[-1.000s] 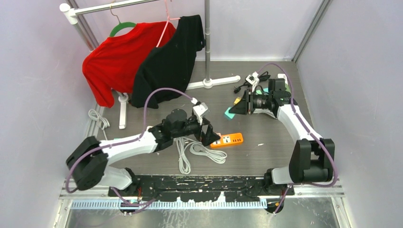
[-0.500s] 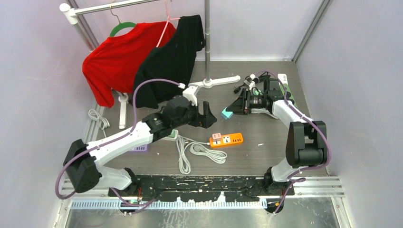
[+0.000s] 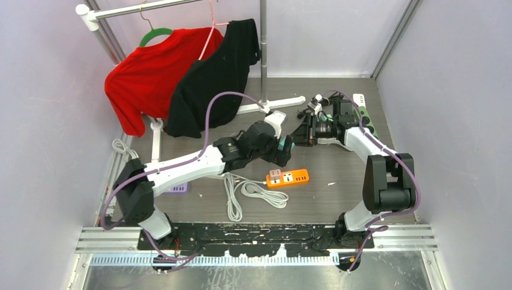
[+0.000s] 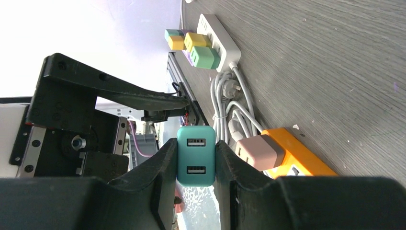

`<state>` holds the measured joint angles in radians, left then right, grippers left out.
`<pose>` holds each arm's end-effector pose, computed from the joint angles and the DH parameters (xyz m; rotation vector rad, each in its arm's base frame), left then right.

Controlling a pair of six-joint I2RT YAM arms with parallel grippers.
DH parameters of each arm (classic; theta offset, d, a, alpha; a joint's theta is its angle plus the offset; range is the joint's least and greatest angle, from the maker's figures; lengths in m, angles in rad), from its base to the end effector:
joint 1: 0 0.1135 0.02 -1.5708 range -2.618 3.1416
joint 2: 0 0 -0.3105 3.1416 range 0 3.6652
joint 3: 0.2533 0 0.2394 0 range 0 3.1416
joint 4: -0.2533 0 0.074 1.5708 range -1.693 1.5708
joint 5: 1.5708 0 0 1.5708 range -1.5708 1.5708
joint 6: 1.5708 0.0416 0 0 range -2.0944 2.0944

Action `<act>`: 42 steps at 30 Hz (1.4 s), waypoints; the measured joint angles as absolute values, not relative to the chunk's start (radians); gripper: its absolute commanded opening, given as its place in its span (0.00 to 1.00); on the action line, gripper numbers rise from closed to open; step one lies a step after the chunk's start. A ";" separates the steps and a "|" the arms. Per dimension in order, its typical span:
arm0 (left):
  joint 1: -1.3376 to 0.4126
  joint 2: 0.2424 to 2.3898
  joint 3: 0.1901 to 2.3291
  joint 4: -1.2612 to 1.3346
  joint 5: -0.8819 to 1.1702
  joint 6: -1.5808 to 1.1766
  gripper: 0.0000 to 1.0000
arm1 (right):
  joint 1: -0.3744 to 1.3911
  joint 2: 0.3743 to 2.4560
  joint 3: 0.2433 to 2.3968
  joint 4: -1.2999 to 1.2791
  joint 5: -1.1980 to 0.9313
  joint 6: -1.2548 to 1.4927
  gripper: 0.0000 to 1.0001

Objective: Pull the plug off the socket
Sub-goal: Place the plug at the center of the board.

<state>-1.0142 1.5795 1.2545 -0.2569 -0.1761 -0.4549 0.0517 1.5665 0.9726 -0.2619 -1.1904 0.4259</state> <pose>0.1951 -0.2997 0.3437 0.5102 2.1584 -0.6554 0.3006 0.0542 0.2765 -0.1387 2.2852 1.6563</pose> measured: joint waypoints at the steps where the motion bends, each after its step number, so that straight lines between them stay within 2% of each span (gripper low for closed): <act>1: -1.014 1.604 1.282 -0.262 -0.176 -0.443 0.88 | 0.052 1.567 0.973 -0.262 -1.192 0.426 0.01; 3: -1.013 1.657 1.337 -0.269 -0.176 -0.430 0.74 | 0.053 1.567 0.973 -0.262 -1.192 0.426 0.01; 8: -1.012 1.740 1.417 -0.284 -0.165 -0.406 0.58 | 0.053 1.567 0.973 -0.268 -1.196 0.422 0.01; 11: -1.011 1.766 1.439 -0.298 -0.165 -0.399 0.35 | 0.054 1.567 0.978 -0.275 -1.197 0.417 0.01; 13: -1.006 1.773 1.446 -0.310 -0.162 -0.388 0.23 | 0.053 1.568 0.979 -0.282 -1.191 0.412 0.02; 15: -1.004 1.774 1.450 -0.317 -0.156 -0.379 0.11 | 0.054 1.572 0.984 -0.288 -1.192 0.407 0.06; 17: -1.002 1.774 1.451 -0.319 -0.153 -0.379 0.02 | 0.055 1.574 0.989 -0.297 -1.192 0.398 0.21; 20: -0.999 1.774 1.451 -0.319 -0.146 -0.378 0.00 | 0.055 1.574 0.995 -0.313 -1.192 0.379 0.51; 23: -0.997 1.767 1.430 -0.304 -0.144 -0.378 0.00 | 0.056 1.573 1.007 -0.350 -1.199 0.332 0.73; 26: -0.982 1.739 1.356 -0.282 -0.145 -0.380 0.00 | 0.057 1.571 1.023 -0.386 -1.201 0.263 0.99; 32: -0.893 1.564 1.095 -0.227 -0.124 -0.416 0.00 | 0.057 1.560 1.025 -0.419 -1.198 0.166 1.00; 42: -0.561 1.156 0.714 -0.129 -0.009 -0.595 0.00 | 0.057 1.560 1.025 -0.427 -1.155 0.127 1.00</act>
<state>-0.5613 1.1561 0.7139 -0.1287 -0.0086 -0.5949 0.0570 1.5597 1.0248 -0.4274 -1.1553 0.1268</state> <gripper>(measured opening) 0.441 0.998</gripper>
